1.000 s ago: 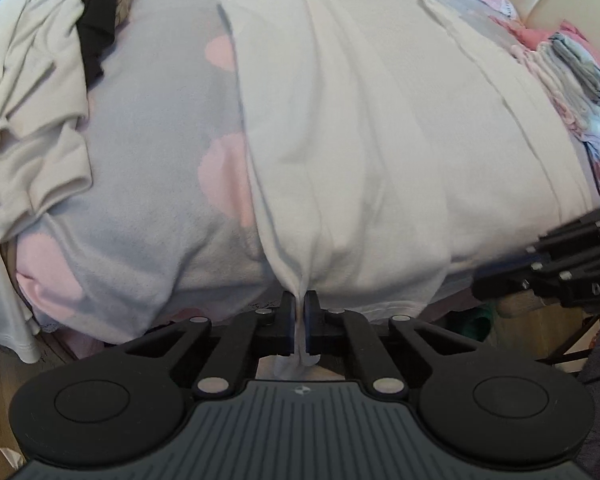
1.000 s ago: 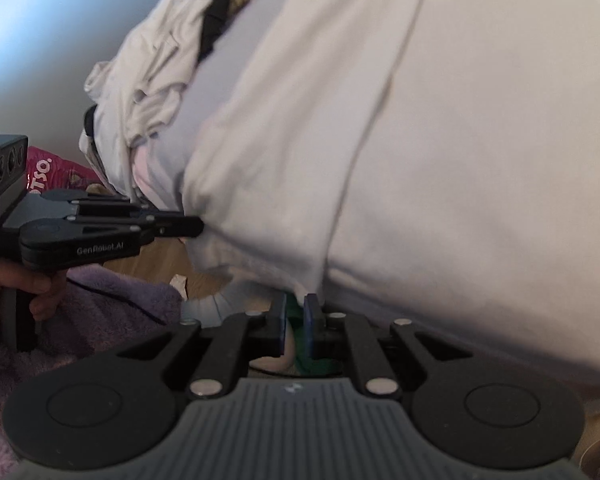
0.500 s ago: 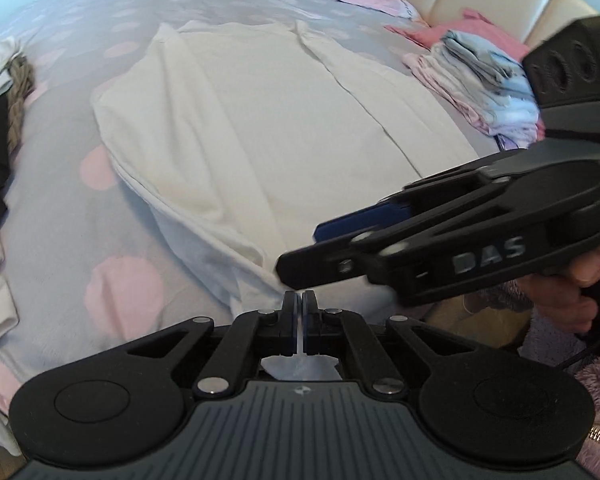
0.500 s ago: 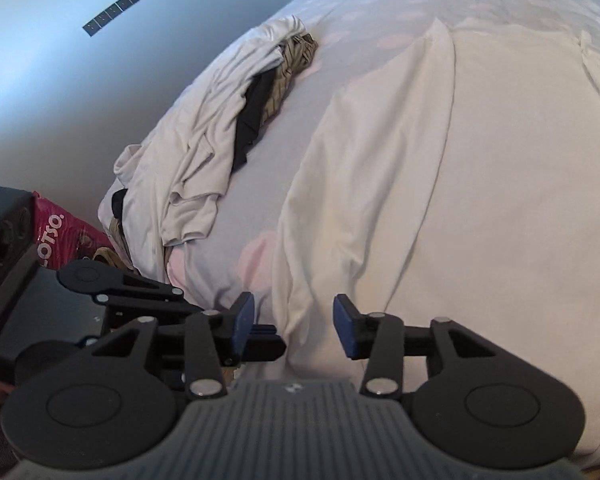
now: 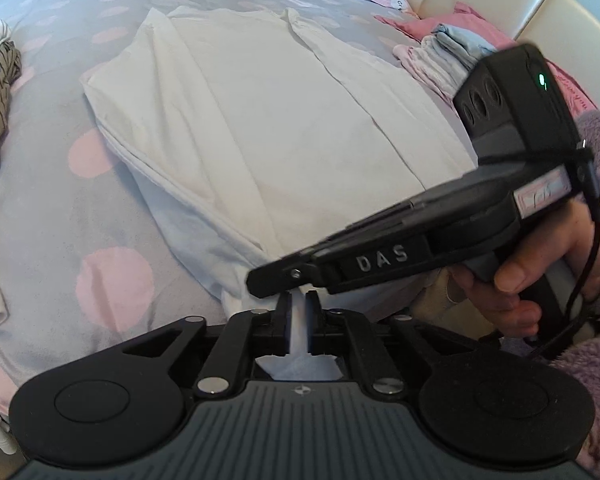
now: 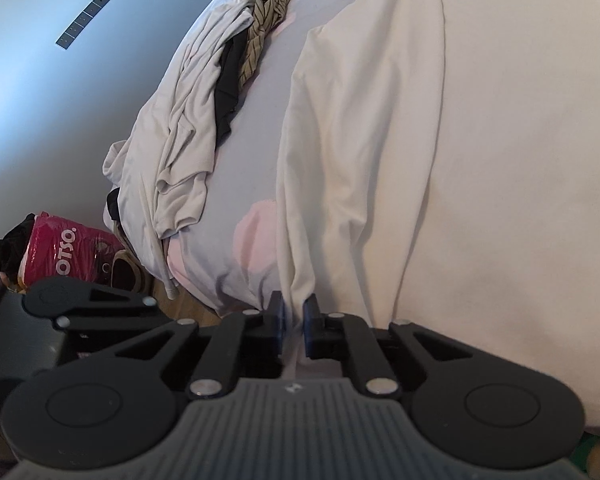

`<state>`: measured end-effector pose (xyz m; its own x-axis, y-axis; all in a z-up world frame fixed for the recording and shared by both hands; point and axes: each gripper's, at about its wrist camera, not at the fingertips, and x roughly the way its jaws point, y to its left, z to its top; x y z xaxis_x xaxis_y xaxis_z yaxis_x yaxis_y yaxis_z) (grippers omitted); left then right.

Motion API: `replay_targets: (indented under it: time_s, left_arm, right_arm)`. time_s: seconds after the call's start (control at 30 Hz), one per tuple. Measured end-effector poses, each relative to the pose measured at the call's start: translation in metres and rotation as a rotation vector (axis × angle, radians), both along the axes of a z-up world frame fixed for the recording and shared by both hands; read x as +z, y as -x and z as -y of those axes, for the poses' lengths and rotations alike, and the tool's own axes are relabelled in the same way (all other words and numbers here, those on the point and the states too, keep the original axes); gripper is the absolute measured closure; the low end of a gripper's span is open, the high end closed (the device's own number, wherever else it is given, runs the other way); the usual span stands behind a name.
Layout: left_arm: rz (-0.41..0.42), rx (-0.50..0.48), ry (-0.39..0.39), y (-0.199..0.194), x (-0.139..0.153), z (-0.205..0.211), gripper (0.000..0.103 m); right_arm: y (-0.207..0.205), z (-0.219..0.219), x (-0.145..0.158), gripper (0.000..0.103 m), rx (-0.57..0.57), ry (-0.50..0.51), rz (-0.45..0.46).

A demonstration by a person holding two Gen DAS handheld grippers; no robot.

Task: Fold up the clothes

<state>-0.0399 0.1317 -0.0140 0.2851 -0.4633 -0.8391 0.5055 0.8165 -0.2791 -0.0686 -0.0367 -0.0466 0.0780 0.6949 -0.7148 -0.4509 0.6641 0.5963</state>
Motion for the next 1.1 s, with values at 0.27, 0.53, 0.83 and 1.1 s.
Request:
replay_targets:
  time_s: [0.27, 0.53, 0.83, 1.1]
  left_arm:
    - [-0.023, 0.080, -0.005, -0.067, 0.023, -0.046, 0.060]
    - [-0.032, 0.357, 0.110, -0.175, -0.006, -0.089, 0.055]
    - [-0.020, 0.518, 0.164, -0.256, -0.043, -0.106, 0.055]
    - [-0.044, 0.479, 0.171, -0.280, -0.068, -0.093, 0.088]
  right_arm:
    - [0.004, 0.006, 0.002, 0.093, 0.034, 0.012, 0.062]
    - [0.003, 0.006, 0.004, 0.093, 0.093, 0.020, 0.102]
    - [-0.002, 0.005, 0.005, 0.093, 0.156, -0.019, 0.093]
    - [-0.008, 0.012, 0.005, 0.094, 0.166, -0.081, 0.071]
